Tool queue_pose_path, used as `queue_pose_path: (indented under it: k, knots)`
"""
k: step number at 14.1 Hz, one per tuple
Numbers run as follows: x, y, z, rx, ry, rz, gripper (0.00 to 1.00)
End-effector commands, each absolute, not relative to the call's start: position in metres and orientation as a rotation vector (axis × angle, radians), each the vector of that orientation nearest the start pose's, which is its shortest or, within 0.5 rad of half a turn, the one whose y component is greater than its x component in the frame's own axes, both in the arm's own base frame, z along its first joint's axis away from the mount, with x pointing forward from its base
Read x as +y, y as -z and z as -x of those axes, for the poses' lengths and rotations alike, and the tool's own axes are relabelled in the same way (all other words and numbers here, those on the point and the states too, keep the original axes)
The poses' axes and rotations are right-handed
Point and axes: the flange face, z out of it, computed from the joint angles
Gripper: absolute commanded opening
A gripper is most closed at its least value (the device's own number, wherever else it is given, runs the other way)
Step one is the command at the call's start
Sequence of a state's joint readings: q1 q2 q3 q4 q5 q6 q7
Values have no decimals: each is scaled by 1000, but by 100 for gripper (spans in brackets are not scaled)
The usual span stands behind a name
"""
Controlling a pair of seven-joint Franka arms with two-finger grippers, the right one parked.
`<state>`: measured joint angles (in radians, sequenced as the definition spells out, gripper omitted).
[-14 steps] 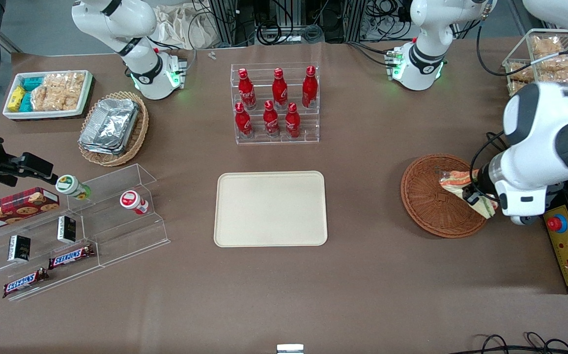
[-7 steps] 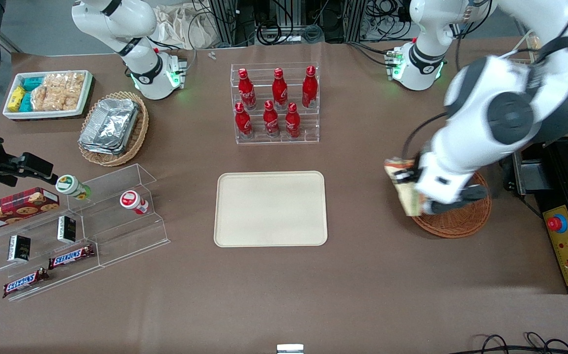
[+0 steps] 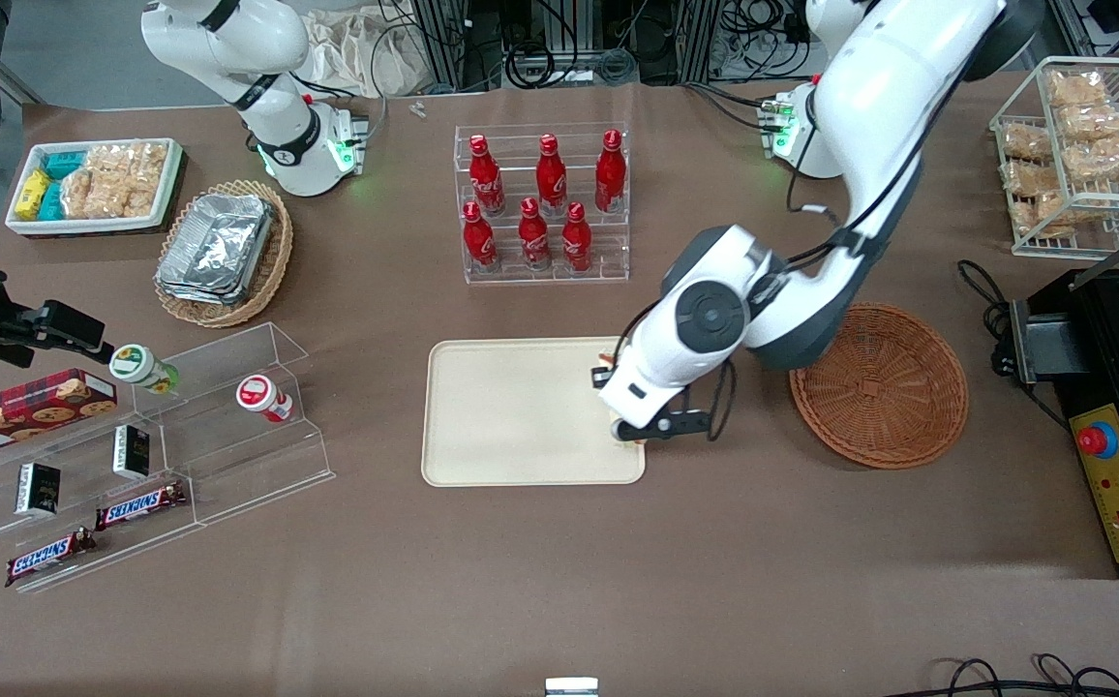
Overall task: Place sandwich from basket to tray
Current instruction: 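Carry the sandwich over the cream tray and lower it onto it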
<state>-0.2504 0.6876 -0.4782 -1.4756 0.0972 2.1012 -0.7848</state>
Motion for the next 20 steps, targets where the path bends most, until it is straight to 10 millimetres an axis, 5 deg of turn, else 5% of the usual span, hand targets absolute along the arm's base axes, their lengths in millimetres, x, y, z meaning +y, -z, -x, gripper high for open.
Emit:
queue_pose_path:
  k: [1,7,8,9,13,17,20]
  knots:
    - [-430,-263,-580,-133,-207,3235,0]
    - [-441,-225,-575,-75,-171,3238,6]
    - [-440,-221,-574,-69,-166,3228,46]
    - [-440,-215,-573,-55,-175,3222,99]
    - [-439,-229,-577,-13,-89,3194,100]
    - [-426,-303,-596,-66,32,3185,100]
    - [-379,-379,-629,-200,22,3133,100]
